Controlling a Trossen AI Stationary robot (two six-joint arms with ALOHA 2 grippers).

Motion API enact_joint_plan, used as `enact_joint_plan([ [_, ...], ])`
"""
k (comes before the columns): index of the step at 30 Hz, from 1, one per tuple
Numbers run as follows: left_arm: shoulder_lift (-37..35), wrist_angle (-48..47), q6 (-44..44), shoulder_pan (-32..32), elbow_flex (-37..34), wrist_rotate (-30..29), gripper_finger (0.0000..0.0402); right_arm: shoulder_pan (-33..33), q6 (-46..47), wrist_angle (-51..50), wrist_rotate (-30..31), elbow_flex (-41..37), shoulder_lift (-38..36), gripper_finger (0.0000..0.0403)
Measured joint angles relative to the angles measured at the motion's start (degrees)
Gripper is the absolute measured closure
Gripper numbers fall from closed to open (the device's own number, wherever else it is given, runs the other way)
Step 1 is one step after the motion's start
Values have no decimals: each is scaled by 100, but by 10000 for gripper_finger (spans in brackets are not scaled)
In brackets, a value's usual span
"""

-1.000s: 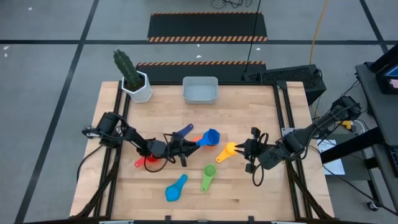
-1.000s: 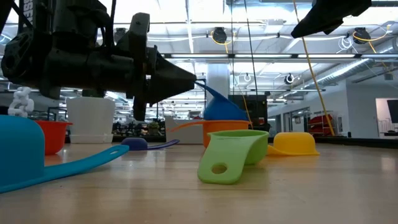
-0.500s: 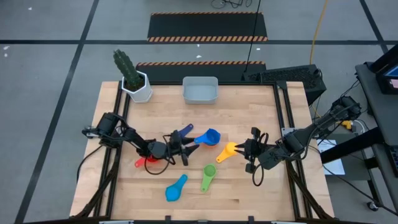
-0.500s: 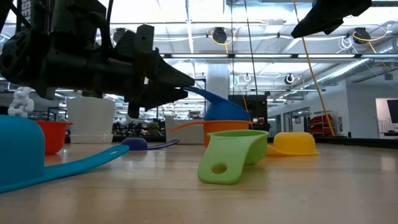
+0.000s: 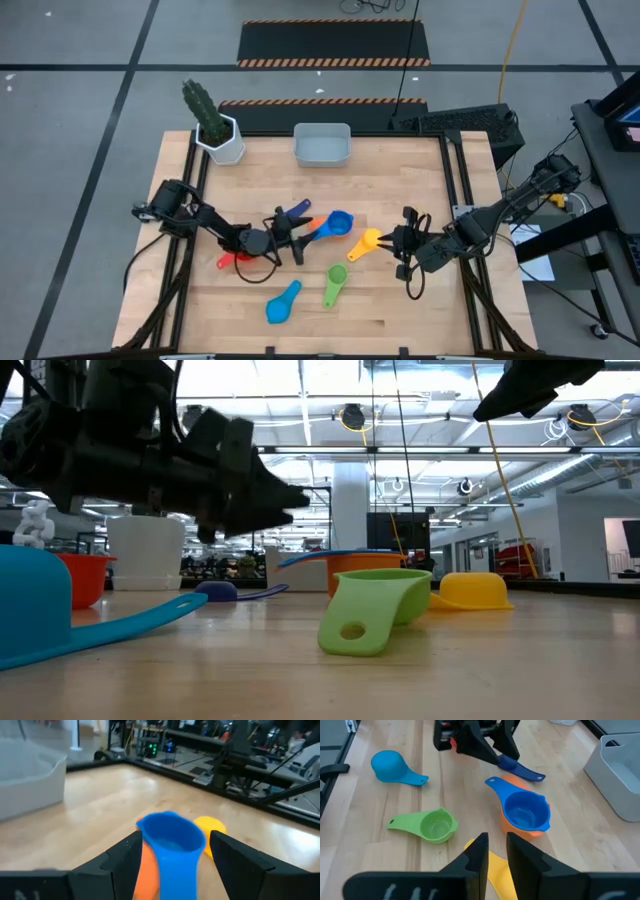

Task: Nest measuring cups in basket
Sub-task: Stack the blue measuring cup on top of the orange measuring cup

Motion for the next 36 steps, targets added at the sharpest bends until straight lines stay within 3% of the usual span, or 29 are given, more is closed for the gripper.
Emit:
enact_joint_plan([
  [5, -673, -627, 943, -291, 69, -7, 157, 0, -1, 1, 0, 0, -2, 342],
  [10, -1140, -3288, 1263, -496, 775, -344, 110, 0, 2, 8, 7, -4, 0, 342],
  [14, -895, -5251, 914, -449, 1554, -571, 52, 0, 46, 14, 9, -7, 0, 342],
  [18, -539, -6111, 564, -228, 2020, -226, 9, 0, 104, 14, 9, -7, 0, 342],
  [36, -301, -7017, 294, 378, 2260, 683, 10, 0, 110, -82, 0, -7, 0, 342],
])
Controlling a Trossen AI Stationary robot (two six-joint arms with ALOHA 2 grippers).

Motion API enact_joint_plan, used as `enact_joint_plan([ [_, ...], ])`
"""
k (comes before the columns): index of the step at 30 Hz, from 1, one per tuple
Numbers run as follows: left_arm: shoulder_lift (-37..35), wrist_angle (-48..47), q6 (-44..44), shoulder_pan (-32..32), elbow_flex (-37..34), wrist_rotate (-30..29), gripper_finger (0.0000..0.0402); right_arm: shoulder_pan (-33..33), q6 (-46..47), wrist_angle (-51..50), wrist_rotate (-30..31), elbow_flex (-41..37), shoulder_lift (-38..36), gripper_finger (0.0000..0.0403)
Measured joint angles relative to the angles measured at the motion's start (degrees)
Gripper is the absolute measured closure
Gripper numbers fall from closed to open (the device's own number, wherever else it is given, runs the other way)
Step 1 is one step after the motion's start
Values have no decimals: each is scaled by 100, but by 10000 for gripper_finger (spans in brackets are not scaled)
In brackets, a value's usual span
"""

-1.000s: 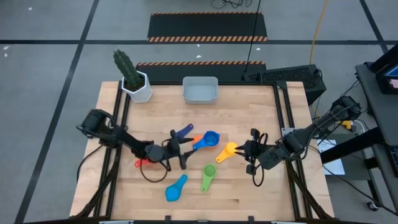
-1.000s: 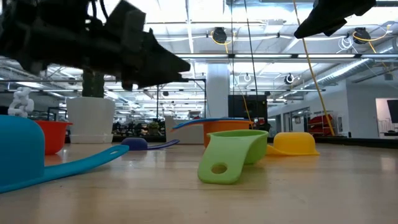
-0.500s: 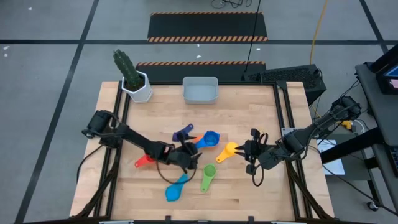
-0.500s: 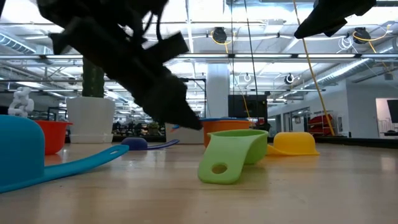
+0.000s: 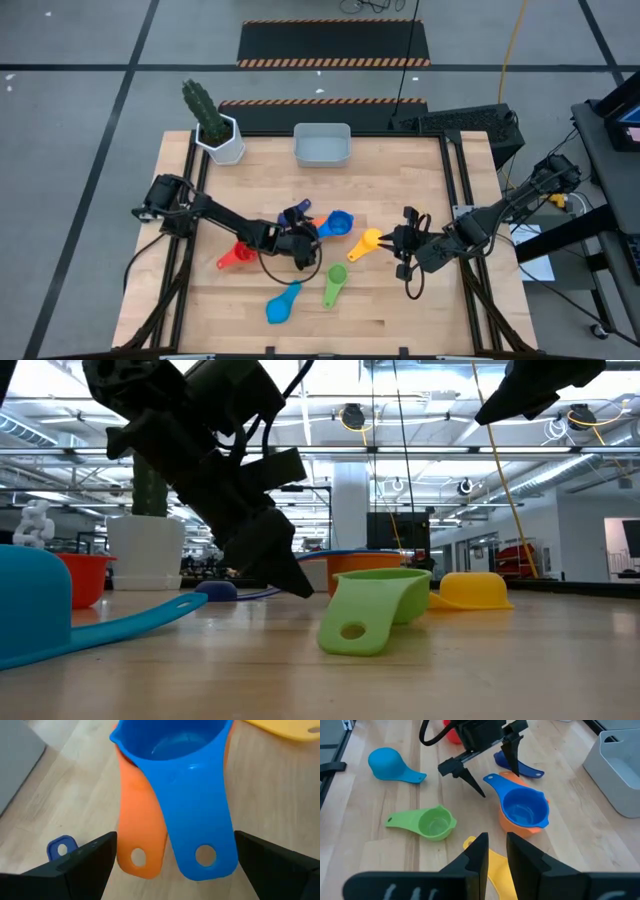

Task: Nest measuring cups in basket
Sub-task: Stack the blue measuring cup on top of the orange measuring cup

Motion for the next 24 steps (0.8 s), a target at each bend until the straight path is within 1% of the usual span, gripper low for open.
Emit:
enact_joint_plan([
  [3, 0, 15, -2, 1, 0, 1, 34, 0, 56, -2, 0, 0, 0, 342],
  [14, -2, 13, -6, -5, 0, 2, 168, 0, 67, -4, -4, 0, 0, 342],
  [19, -2, 14, -89, -5, 0, 8, 205, 0, 24, -4, -7, 2, 0, 342],
  [24, -4, 15, -85, -5, 0, 212, 235, 0, 15, -4, -7, 2, 0, 342],
])
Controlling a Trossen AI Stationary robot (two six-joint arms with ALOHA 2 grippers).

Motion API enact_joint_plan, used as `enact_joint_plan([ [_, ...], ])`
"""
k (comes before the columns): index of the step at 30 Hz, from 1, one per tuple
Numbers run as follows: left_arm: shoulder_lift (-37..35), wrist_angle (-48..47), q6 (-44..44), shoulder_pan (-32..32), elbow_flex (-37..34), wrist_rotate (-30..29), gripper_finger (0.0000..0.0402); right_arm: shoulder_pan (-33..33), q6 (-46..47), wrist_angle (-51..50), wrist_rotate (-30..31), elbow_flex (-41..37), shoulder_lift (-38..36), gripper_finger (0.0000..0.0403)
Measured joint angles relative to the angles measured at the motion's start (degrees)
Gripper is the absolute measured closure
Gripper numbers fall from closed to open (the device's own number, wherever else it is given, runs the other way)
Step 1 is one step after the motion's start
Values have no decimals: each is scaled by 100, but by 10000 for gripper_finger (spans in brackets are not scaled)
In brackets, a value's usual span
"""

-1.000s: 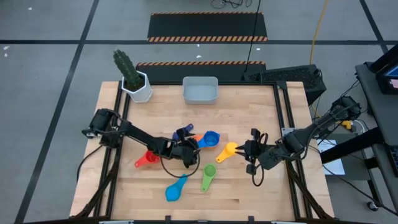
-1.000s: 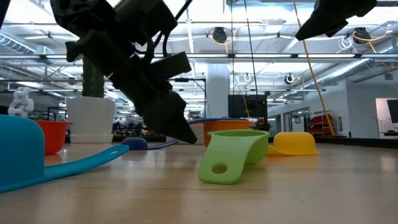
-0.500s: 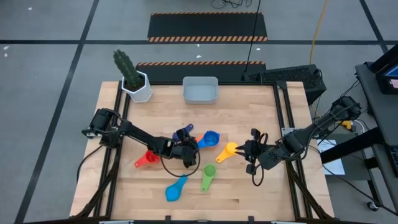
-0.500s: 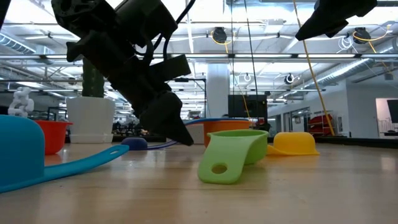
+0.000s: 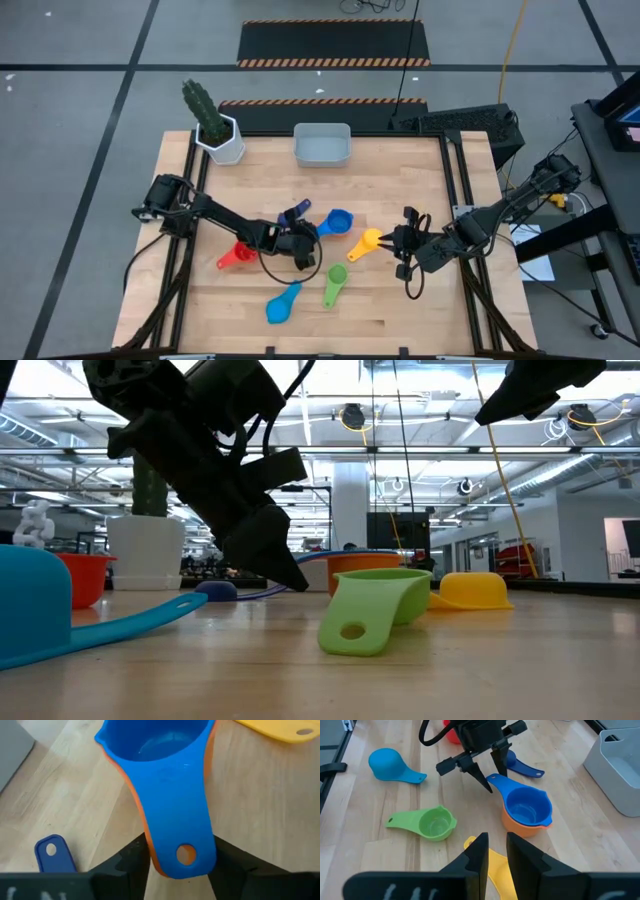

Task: Nest measuring cups in basket
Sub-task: Stack the blue measuring cup on top of the orange measuring cup

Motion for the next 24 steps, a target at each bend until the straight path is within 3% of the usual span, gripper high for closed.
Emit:
enact_joint_plan([
  [8, -2, -2, 4, 0, 0, 6, 272, 0, 17, 0, -78, 0, 0, 342],
  [24, -2, -52, 153, -48, 0, -32, 248, 0, 20, 0, -175, 0, 0, 342],
])
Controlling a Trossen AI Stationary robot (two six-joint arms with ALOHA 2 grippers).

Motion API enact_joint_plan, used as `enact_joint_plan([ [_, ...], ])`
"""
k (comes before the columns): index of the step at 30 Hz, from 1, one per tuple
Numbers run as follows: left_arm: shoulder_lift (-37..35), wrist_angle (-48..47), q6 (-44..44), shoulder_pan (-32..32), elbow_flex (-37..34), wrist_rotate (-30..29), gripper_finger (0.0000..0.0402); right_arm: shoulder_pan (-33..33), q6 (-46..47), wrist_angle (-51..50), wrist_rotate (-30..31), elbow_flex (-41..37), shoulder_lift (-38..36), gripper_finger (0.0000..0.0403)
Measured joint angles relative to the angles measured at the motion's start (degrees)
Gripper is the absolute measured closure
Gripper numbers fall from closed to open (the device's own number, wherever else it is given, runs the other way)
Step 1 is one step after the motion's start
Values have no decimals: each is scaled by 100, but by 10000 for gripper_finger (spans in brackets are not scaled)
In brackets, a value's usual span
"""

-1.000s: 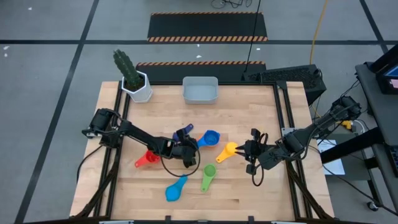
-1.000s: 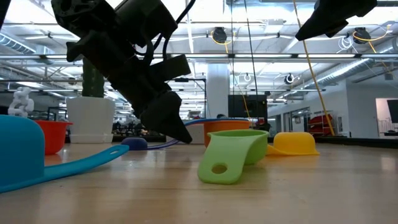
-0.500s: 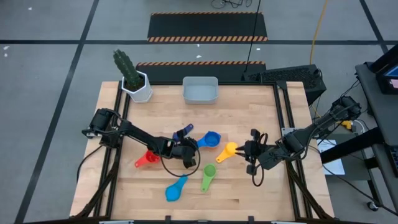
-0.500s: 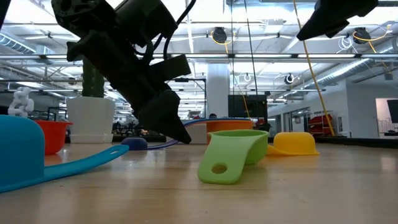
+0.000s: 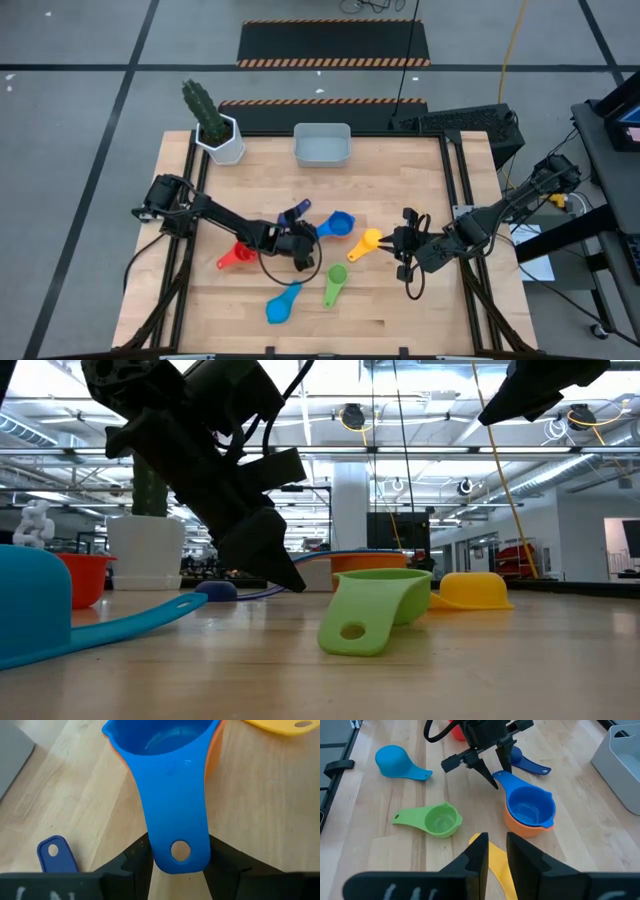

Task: Nest measuring cups in basket
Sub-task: Stack the blue measuring cup on top of the orange measuring cup

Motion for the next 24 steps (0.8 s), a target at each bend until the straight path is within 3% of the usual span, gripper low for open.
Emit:
enact_joint_plan([
  [7, 0, -17, -166, 11, 0, 66, 249, 0, 2, 2, 0, 2, 0, 342],
  [13, 0, -38, -177, 16, 0, 68, 285, 0, 2, 1, 0, 2, 0, 342],
  [17, 0, -38, -179, 20, 0, 66, 284, 0, 0, 1, 0, 4, 0, 342],
  [24, -3, -70, -312, 16, 0, -34, 178, 0, -1, 0, 0, 4, 0, 342],
])
